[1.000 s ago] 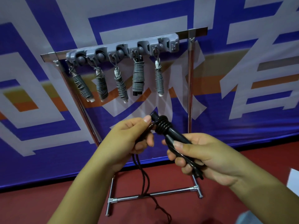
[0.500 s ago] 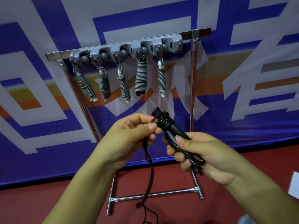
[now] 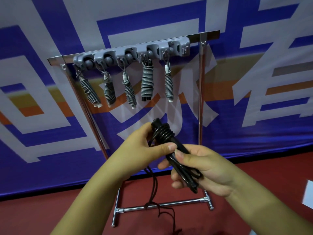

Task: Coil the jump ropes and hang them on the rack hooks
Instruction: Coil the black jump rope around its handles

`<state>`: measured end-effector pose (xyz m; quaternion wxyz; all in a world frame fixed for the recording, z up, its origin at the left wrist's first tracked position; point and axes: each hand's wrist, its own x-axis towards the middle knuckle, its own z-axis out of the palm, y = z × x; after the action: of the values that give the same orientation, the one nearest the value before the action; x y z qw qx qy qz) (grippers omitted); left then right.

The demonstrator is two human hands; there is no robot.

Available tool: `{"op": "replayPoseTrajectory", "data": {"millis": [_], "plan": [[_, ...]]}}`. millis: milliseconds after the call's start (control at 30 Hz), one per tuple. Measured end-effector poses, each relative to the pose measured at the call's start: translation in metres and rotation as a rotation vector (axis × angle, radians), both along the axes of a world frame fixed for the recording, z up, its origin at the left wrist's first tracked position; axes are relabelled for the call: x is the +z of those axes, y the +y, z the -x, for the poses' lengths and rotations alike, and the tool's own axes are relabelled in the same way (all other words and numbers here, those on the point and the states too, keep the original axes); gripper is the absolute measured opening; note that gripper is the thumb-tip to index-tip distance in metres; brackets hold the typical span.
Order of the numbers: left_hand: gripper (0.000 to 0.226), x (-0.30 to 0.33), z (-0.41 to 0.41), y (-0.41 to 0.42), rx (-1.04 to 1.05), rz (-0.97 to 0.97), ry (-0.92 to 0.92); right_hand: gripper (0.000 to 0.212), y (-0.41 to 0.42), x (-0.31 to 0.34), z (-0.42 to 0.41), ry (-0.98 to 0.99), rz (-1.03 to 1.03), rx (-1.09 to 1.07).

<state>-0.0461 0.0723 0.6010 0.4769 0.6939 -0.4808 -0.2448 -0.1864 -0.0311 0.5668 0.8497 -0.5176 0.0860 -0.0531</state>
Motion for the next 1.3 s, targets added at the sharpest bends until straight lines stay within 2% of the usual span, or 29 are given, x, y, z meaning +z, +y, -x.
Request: {"op": "replayPoseTrajectory", "data": {"millis": [133, 233, 367, 467, 567, 700, 800, 900, 1033, 1167, 1300], "plan": [[0.031, 0.000, 0.003, -0.005, 0.165, 0.037, -0.177, 0.034, 0.001, -0.001, -0.004, -0.023, -0.041, 0.015], [0.036, 0.005, 0.006, -0.008, 0.244, 0.123, -0.300, 0.046, 0.002, -0.001, -0.007, 0.028, 0.094, -0.019], [0.038, 0.008, 0.008, -0.007, 0.244, 0.119, -0.364, 0.050, 0.000, 0.001, -0.007, 0.116, 0.223, -0.050], [0.041, 0.009, 0.005, -0.008, 0.239, 0.091, -0.334, 0.048, -0.004, 0.002, -0.008, 0.079, 0.124, -0.092], [0.048, 0.013, -0.001, -0.005, 0.207, 0.066, -0.197, 0.044, -0.005, -0.002, -0.008, 0.053, -0.011, -0.138], [0.012, 0.016, -0.010, 0.002, 0.172, 0.068, -0.016, 0.040, -0.006, -0.003, -0.005, 0.030, -0.109, -0.143], [0.020, 0.012, -0.013, 0.010, 0.166, 0.075, 0.046, 0.037, -0.013, 0.002, -0.005, 0.008, -0.225, -0.164], [0.025, 0.012, -0.010, 0.016, 0.153, 0.108, 0.033, 0.035, -0.013, 0.002, -0.011, 0.044, -0.316, -0.195], [0.014, 0.022, -0.006, 0.025, 0.084, 0.246, 0.154, 0.033, -0.014, -0.005, -0.015, 0.034, -0.319, -0.221], [0.014, 0.030, -0.007, 0.029, 0.036, 0.223, 0.179, 0.048, -0.021, 0.001, -0.003, -0.062, -0.283, 0.010], [0.039, 0.023, -0.009, 0.022, -0.012, 0.137, 0.137, 0.050, -0.024, 0.008, 0.000, -0.135, -0.337, 0.212]]}}
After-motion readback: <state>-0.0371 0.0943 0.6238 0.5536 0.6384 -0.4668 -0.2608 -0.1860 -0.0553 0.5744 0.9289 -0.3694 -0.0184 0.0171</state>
